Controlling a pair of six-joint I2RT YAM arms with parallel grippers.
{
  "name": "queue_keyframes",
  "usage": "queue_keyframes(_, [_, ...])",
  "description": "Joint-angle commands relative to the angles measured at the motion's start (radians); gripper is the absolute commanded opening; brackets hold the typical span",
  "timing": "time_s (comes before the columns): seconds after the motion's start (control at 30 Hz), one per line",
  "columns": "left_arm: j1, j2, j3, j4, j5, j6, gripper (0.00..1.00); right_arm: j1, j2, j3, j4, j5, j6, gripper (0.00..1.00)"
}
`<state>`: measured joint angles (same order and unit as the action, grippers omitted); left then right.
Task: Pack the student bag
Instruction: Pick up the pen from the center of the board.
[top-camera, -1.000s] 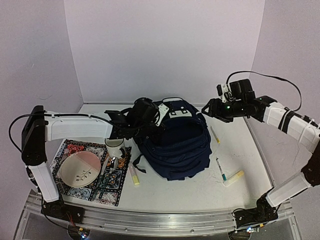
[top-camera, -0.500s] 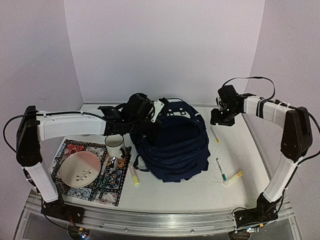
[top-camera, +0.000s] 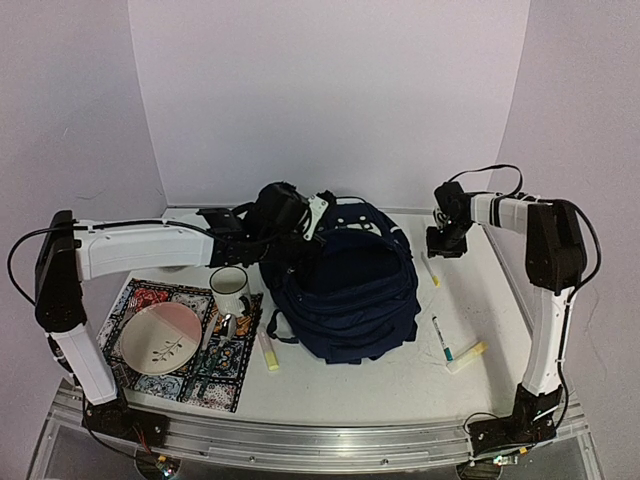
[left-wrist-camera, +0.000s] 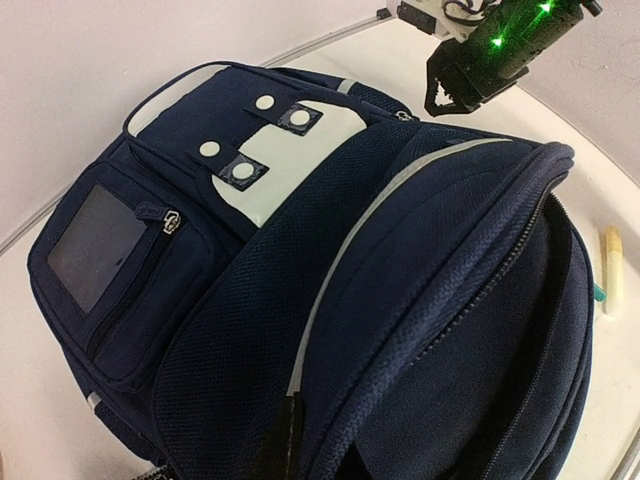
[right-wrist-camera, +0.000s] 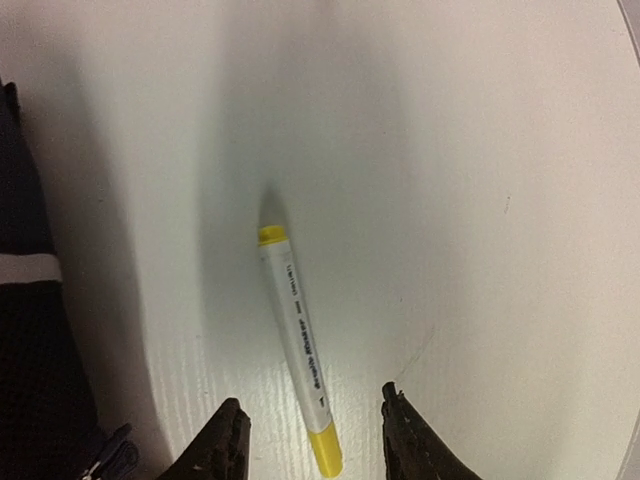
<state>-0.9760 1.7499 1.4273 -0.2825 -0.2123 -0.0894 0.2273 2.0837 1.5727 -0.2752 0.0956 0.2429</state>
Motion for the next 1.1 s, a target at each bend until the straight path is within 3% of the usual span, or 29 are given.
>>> queue_keyframes(0.0, [0.005, 0.008, 0.102, 0.049, 0.019, -0.036, 0.00, -0.003, 0.071, 0.077, -0.087, -0.058, -0.033, 0.43])
queue_keyframes(0.33, [0.005, 0.047, 0.148, 0.026, 0.031, -0.028, 0.00, -0.003, 0.190, 0.140, -0.127, -0.057, -0.038, 0.36])
queue_keyframes(0.47, [0.005, 0.049, 0.151, 0.022, 0.034, -0.021, 0.00, -0.004, 0.214, 0.149, -0.158, -0.026, -0.033, 0.24])
queue_keyframes(0.57, [0.005, 0.049, 0.153, 0.019, 0.035, -0.018, 0.00, -0.003, 0.199, 0.120, -0.172, -0.018, -0.024, 0.06])
queue_keyframes(0.63, [0.005, 0.050, 0.155, 0.017, 0.041, -0.019, 0.00, -0.003, 0.163, 0.071, -0.171, -0.022, -0.017, 0.00])
queue_keyframes(1.07, [0.006, 0.045, 0.154, 0.004, 0.027, 0.010, 0.00, 0.033, -0.370, -0.312, -0.019, -0.191, 0.221, 0.00])
